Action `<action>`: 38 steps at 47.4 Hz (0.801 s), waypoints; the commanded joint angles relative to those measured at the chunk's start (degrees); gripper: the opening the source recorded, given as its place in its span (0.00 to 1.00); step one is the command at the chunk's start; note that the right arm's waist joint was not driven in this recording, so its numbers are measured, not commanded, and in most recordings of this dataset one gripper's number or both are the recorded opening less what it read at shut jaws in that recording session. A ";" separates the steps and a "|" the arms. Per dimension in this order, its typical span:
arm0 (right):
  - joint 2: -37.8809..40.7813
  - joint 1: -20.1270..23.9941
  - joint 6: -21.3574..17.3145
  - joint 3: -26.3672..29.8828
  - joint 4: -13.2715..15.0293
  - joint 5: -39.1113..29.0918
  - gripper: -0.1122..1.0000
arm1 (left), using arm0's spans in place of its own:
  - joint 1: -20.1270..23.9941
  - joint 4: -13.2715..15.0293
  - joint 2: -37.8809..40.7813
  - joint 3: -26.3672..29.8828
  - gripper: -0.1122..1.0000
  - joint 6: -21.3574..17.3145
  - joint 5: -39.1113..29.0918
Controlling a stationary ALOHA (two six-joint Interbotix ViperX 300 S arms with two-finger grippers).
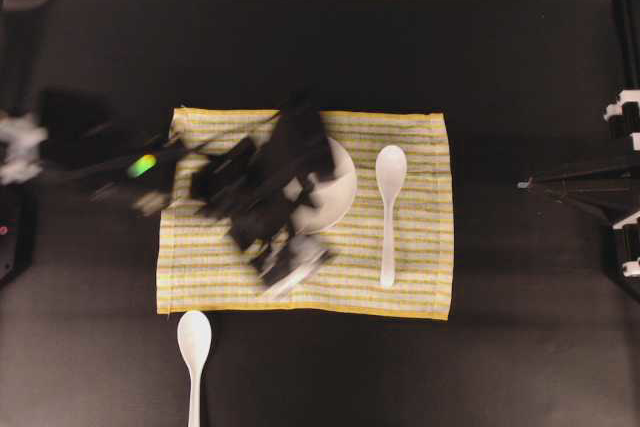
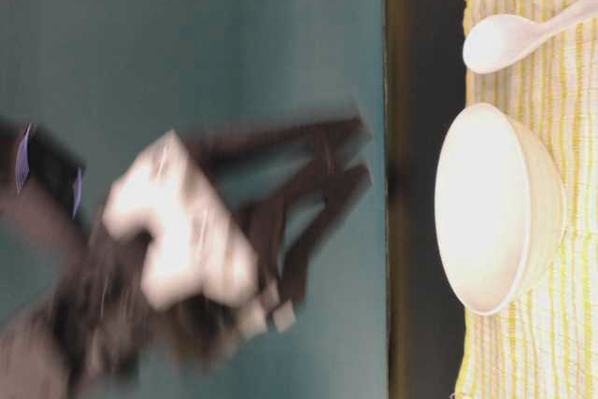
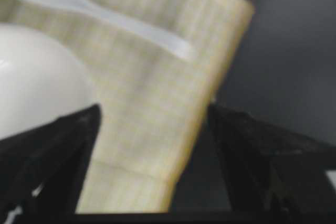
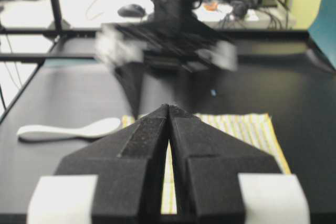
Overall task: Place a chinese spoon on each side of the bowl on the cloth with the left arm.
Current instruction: 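Move the left gripper down to the left spoon and grasp it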
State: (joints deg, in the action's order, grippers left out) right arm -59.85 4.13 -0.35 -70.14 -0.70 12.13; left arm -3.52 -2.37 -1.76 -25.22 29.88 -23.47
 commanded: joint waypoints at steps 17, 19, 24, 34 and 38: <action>0.44 0.00 0.09 0.18 -0.18 0.88 0.09 | -11.43 -0.26 -13.27 -29.62 0.79 18.81 12.83; 0.44 0.00 0.00 0.18 -0.18 0.79 0.09 | -12.22 -0.26 -13.80 -30.59 0.79 19.25 15.64; 0.53 0.00 0.00 0.09 -0.18 0.88 0.09 | -12.83 -0.26 -14.15 -31.99 0.79 19.34 20.92; 0.53 0.00 0.00 -0.09 -0.18 0.88 0.09 | -12.92 -0.26 -10.55 -32.08 0.79 19.34 22.15; 0.53 0.00 -0.09 -0.09 -0.18 0.79 0.09 | -12.92 -0.26 -8.70 -31.99 0.79 19.34 22.94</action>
State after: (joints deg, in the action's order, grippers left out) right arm -59.94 4.13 -0.26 -70.66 -0.79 12.39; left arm -16.35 -2.46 -11.69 -57.74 49.04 -1.67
